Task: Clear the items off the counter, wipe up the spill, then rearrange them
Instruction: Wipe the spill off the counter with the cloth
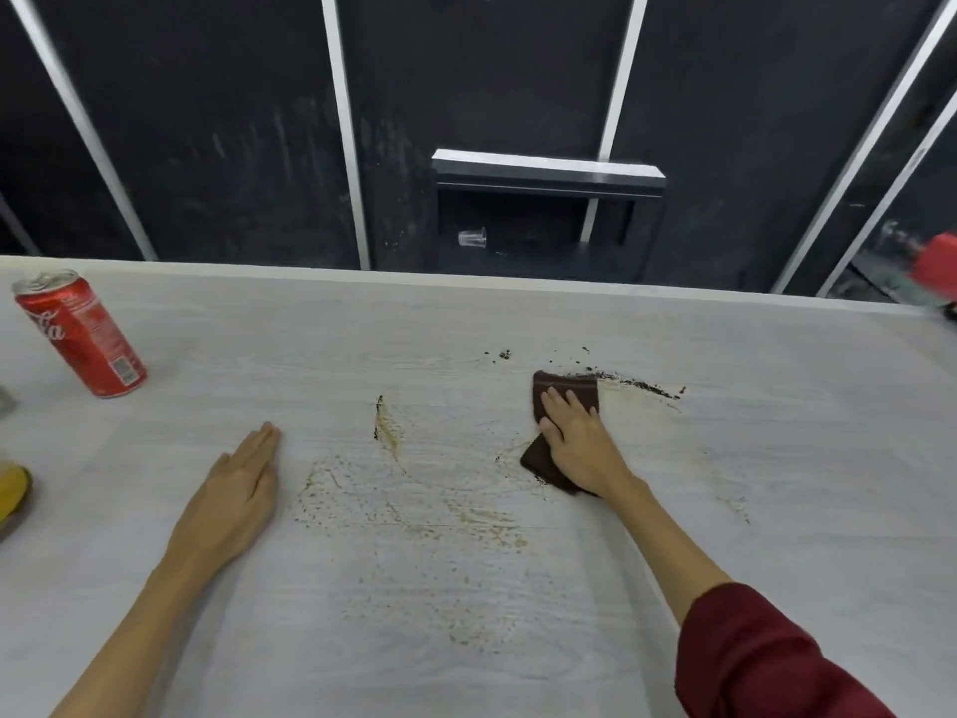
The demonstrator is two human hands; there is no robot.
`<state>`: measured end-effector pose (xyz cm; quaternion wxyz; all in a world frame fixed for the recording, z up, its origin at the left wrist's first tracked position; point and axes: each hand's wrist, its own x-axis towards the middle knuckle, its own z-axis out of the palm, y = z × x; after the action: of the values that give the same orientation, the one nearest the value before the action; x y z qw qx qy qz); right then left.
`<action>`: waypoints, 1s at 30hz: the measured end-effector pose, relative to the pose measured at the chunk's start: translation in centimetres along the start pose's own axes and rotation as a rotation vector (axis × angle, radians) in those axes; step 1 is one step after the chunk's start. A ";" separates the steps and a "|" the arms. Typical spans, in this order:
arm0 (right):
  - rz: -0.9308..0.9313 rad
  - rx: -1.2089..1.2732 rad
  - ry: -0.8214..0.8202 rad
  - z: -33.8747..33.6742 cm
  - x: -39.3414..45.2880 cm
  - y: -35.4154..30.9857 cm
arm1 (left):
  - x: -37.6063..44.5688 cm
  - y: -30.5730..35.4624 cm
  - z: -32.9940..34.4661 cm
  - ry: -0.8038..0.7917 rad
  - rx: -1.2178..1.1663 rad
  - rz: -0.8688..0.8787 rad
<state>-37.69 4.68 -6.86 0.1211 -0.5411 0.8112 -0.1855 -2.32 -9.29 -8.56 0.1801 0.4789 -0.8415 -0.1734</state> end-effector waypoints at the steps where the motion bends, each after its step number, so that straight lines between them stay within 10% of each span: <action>1: -0.068 -0.003 -0.022 0.5 -0.4 -0.7 | 0.0 -0.1 0.0 0.007 -0.004 0.004; 17: -0.087 0.038 -0.125 0.4 12.1 -3.0 | 2.2 -0.8 -0.5 0.048 -0.005 -0.075; 25: -0.416 0.068 -0.202 2.6 4.0 -5.3 | 2.1 -0.8 -0.6 0.052 -0.016 -0.066; 30: -0.236 0.015 -0.105 -0.3 1.0 0.3 | 1.9 -0.6 -0.5 0.044 -0.003 -0.057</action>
<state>-38.45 3.93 -6.67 0.1444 -0.6410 0.7331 -0.1759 -2.54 -11.34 -8.13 0.1943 0.5060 -0.8231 -0.1691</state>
